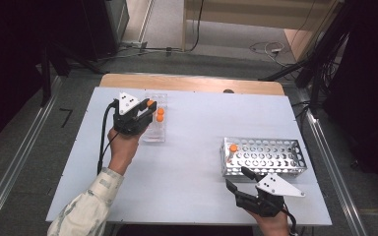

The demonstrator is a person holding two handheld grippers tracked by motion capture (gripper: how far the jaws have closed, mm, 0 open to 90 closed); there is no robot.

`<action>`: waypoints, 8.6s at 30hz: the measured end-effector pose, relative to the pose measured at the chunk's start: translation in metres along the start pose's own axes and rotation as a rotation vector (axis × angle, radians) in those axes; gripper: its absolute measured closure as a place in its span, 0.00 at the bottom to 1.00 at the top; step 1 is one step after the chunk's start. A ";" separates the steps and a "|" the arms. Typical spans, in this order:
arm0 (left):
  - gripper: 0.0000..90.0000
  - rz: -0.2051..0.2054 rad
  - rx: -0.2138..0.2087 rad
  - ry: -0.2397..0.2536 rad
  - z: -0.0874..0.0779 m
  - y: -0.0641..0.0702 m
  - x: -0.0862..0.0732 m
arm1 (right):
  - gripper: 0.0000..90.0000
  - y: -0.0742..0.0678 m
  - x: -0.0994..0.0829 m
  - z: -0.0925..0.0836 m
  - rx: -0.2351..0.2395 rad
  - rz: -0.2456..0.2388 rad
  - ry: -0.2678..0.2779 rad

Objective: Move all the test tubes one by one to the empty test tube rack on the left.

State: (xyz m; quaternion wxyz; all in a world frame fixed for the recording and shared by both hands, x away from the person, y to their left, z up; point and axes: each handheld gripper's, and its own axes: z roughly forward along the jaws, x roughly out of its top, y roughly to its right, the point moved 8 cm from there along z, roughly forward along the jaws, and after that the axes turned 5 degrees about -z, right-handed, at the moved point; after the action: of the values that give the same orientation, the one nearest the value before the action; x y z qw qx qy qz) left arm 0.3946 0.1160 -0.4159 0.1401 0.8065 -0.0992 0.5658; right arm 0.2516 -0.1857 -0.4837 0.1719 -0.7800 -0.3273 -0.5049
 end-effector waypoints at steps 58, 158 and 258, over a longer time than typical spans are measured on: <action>0.29 -0.058 -0.044 -0.027 -0.036 0.016 -0.054 | 0.36 0.002 -0.002 0.002 -0.013 0.002 -0.007; 0.22 0.035 -0.058 -0.062 -0.066 0.042 -0.116 | 0.80 0.044 0.046 0.025 -0.197 -0.020 0.119; 0.78 0.048 -0.331 -0.003 -0.086 0.101 -0.085 | 0.29 -0.066 0.029 0.069 0.167 -0.091 -0.049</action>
State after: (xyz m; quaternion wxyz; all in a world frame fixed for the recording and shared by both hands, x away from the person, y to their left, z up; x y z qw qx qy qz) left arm 0.2577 0.0502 -0.4568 0.2575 0.7706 -0.2106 0.5436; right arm 0.2613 -0.0861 -0.4913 0.2053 -0.7595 -0.4075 -0.4637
